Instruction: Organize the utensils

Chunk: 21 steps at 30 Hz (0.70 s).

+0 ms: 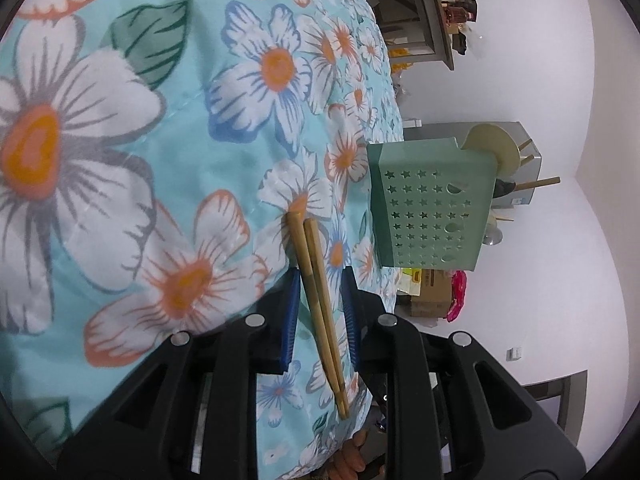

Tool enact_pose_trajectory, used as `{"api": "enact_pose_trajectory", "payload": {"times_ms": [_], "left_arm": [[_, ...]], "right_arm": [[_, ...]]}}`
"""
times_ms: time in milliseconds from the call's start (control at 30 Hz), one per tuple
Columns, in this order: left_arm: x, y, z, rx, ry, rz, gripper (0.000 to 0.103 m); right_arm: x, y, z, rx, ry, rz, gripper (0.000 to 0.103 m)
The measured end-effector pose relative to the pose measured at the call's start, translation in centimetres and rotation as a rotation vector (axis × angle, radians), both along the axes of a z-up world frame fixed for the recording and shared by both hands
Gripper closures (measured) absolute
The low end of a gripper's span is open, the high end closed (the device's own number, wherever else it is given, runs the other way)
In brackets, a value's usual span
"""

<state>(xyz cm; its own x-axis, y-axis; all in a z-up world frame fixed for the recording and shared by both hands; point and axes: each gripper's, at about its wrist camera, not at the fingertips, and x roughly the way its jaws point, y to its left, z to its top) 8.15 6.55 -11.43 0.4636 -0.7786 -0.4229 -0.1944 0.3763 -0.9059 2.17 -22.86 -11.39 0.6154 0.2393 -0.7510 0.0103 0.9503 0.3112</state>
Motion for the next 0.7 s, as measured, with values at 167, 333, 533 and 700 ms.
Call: {"api": "enact_pose_trajectory", "payload": {"times_ms": [167,333,533,700], "left_arm": [[0.0,0.0,-0.7,0.02,0.022,0.016,0.095],[-0.3,0.2,-0.5,0.019,0.004,0.011,0.095],[-2.5,0.4,0.3,0.079,-0.011,-0.046,0.094],[-2.8,0.8,-0.3,0.039,0.024,-0.035,0.094]], "right_arm": [[0.0,0.0,0.0,0.004,0.0,0.0,0.006],[-0.1,0.0,0.0,-0.002,0.0,0.002,0.006],[0.0,-0.1,0.0,0.007,0.0,0.002,0.006],[0.0,-0.1,0.1,-0.003,-0.001,0.001,0.006]]}}
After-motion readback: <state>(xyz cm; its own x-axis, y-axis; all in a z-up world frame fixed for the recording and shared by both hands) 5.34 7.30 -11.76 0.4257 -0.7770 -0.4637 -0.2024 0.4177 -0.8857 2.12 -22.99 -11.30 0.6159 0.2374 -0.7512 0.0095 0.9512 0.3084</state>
